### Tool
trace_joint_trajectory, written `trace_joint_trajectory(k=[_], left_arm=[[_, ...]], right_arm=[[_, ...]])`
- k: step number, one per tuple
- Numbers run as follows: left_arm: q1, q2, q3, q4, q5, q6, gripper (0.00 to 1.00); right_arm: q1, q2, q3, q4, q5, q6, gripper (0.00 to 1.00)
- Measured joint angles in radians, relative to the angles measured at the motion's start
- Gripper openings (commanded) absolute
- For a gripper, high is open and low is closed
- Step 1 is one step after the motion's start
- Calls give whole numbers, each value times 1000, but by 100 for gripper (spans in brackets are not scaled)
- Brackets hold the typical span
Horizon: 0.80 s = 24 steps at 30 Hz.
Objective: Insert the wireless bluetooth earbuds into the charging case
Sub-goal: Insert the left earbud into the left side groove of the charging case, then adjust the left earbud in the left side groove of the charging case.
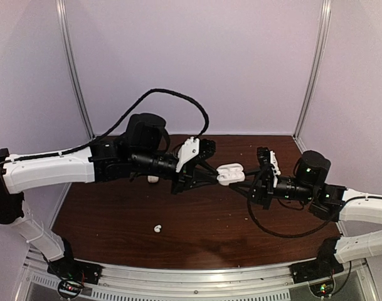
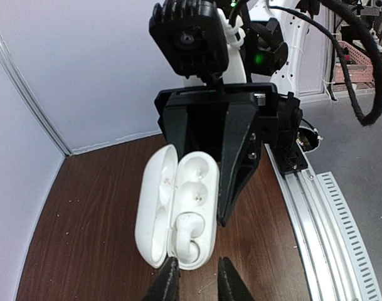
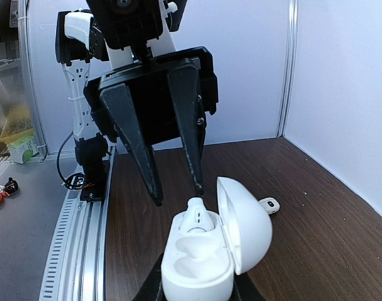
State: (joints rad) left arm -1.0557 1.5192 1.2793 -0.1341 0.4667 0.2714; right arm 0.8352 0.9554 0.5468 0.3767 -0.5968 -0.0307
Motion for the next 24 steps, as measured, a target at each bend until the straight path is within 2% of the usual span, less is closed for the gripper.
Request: trace_joint_trajectory(k=[10,24], left_arm=[[0,-23,-2,6,-10,12,18],[0,-6,-2,28,-6,13,18]], right_arm=[[0,18,0,3,0,0,0],[0,27,0,3,-1,0,0]])
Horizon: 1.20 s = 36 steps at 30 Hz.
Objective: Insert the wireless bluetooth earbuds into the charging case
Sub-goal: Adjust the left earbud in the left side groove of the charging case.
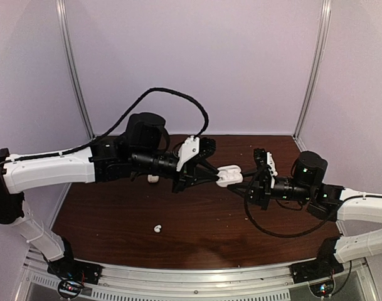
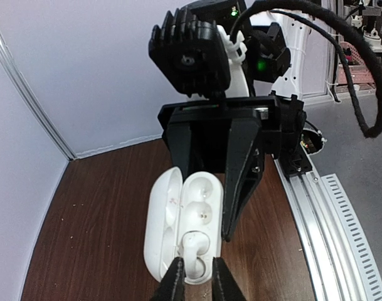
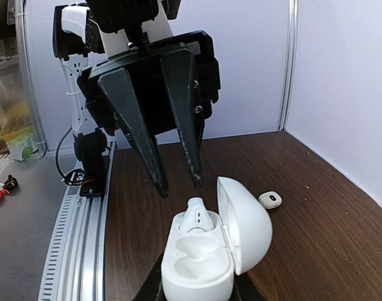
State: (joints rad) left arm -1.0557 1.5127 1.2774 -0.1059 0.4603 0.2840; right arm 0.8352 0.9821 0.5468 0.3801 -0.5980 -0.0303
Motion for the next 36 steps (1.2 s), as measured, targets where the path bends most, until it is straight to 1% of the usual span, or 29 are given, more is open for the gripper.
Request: trace_joint_trajectory(k=[6,10,14,21,28,36], left_arm=[[0,19,0,0,0,0,16],[0,27,2,0,0,1,13],[0,35,8,0,0,2,10],[1,52,33,-20,-1,6,0],[1,68,82,-108,0,27,0],[2,123,184,-271,0,71,0]], right_arm=[[0,0,0,0,-1,2,0],[0,0,0,0,-7,3,0],[0,0,0,-1,-9,3,0],[-1,3,0,-2,-15,3,0],[-1,7,0,-12,-17,2,0],[-1,18,0,-41,-22,-5,0]])
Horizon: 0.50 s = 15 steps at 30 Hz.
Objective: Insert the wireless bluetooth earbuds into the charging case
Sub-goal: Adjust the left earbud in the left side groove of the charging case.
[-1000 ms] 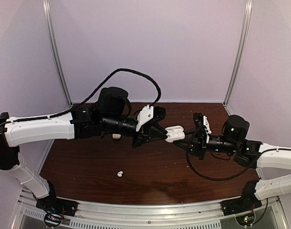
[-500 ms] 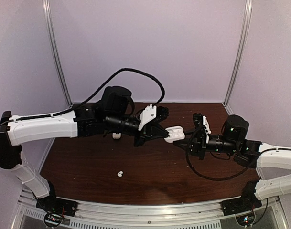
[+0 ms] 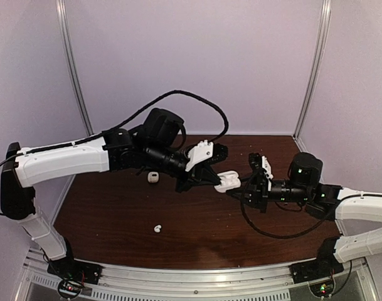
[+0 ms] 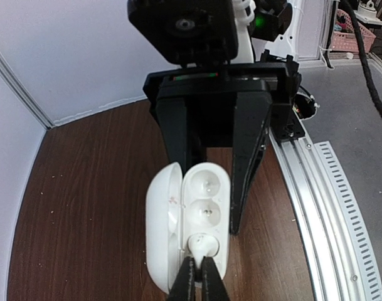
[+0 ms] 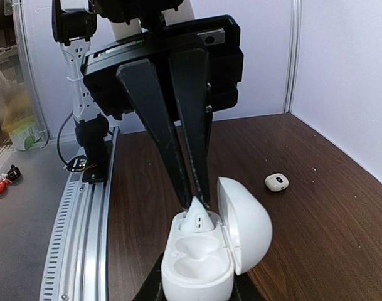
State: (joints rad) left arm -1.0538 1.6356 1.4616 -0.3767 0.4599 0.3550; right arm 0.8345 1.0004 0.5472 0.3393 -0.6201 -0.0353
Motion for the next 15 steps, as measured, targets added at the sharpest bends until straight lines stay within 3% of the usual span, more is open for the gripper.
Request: trace_joint_trajectory(k=[15], left_arm=[[3,55,19,-69,11,18,0]], right_arm=[[3,22,0,-85,-7,-11,0]])
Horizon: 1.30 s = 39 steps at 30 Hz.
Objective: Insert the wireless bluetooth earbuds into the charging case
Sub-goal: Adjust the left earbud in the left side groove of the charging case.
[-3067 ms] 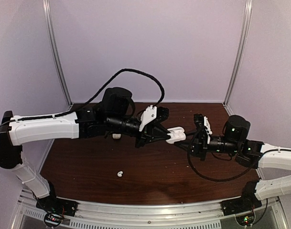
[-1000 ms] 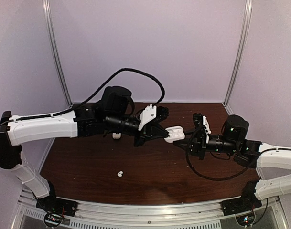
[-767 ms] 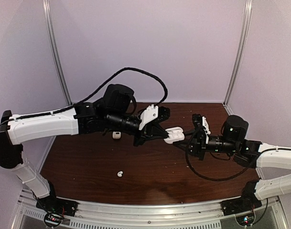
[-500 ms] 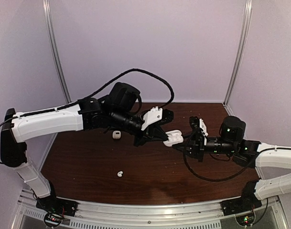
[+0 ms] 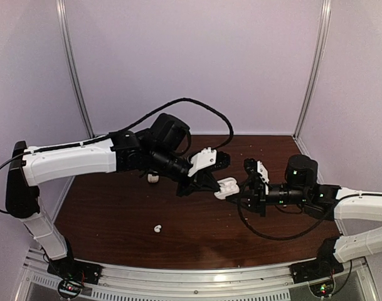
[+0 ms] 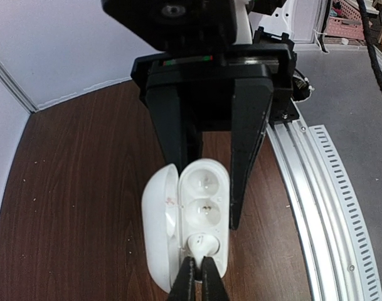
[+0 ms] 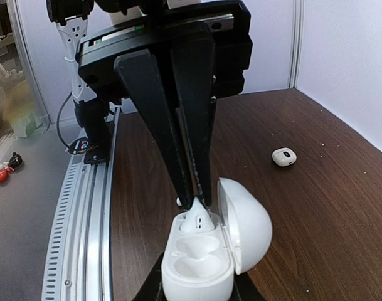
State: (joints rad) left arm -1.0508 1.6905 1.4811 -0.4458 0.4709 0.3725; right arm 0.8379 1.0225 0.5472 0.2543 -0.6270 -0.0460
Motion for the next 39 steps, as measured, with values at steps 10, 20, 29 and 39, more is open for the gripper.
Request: trace_joint_trajectory(k=[10,20,29,39], left_arm=[[-3,-42,-62,74,-21,-4,4],[-6,-68,-88,116,-30,-12,20],[-10,-132,-159,173,-41,-12,24],[-10,-178,-197,233,-33,-6,11]], right_arm=[[2,0,0,12,-5,0,0],[4,-5,0,51,-16,1,0],[6,-8,0,77,-19,5,0],[9,-10,2,92,-21,8,0]])
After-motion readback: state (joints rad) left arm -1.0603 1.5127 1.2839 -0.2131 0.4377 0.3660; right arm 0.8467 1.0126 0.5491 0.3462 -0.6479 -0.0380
